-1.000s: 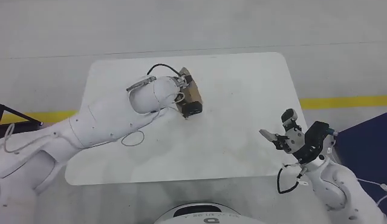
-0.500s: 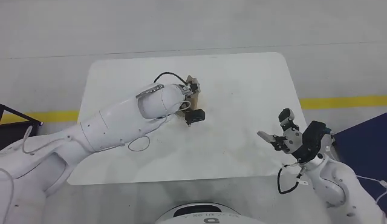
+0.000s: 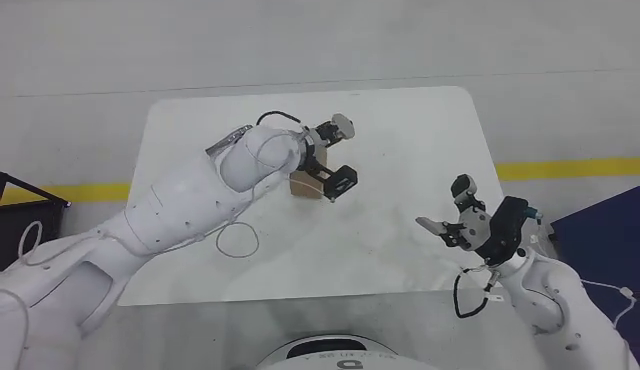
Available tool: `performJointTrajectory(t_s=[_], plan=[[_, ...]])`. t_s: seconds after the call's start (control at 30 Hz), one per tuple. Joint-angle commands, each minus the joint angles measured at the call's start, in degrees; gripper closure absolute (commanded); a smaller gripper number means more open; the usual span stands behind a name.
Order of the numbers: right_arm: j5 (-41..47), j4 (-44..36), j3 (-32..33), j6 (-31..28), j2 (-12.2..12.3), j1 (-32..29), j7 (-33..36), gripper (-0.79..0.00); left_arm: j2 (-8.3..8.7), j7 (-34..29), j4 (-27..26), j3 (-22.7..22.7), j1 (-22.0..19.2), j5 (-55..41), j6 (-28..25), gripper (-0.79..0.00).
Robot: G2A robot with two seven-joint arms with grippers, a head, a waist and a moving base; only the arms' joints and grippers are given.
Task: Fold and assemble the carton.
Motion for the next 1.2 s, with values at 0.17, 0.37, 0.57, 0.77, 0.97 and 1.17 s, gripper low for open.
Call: performJointTrajectory(t_s=[0.17, 0.37, 0.57, 0.77, 0.97, 1.17], plan=[[-0.62, -2.59, 0.01, 0.1, -0.09, 0.41, 1.93, -0.785, 1.95, -2.52, -2.48, -11.81, 6.09, -15.28, 1.57, -0.785], [3.71, -5.67, -2.04, 0.34, -0.16, 2.82, 8.73, -0.785, 4.15, -5.0, -5.19, -23.81, 12.62, -26.08, 5.02, -0.785], [14.95, -7.02, -10.48, 3.78, -0.66, 13.25, 20.41, -0.785, 6.14, -8.32, -4.46, -43.29, 24.14, -57.53, 9.66, -0.785], [21.08, -4.8, -16.85, 7.1, -1.38, 21.53, 26.22, -0.785, 7.71, -15.85, -7.28, -54.39, 32.62, -74.03, 4.68, -0.785], [21.08, -4.8, -16.85, 7.1, -1.38, 21.53, 26.22, -0.785, 7.71, -15.85, -7.28, -54.39, 32.62, -74.03, 4.68, -0.785], [13.69, 2.79, -26.54, 11.3, -2.59, 25.3, 28.71, -0.785, 6.97, -14.79, -3.55, -55.67, 38.86, -89.65, 10.91, -0.785]])
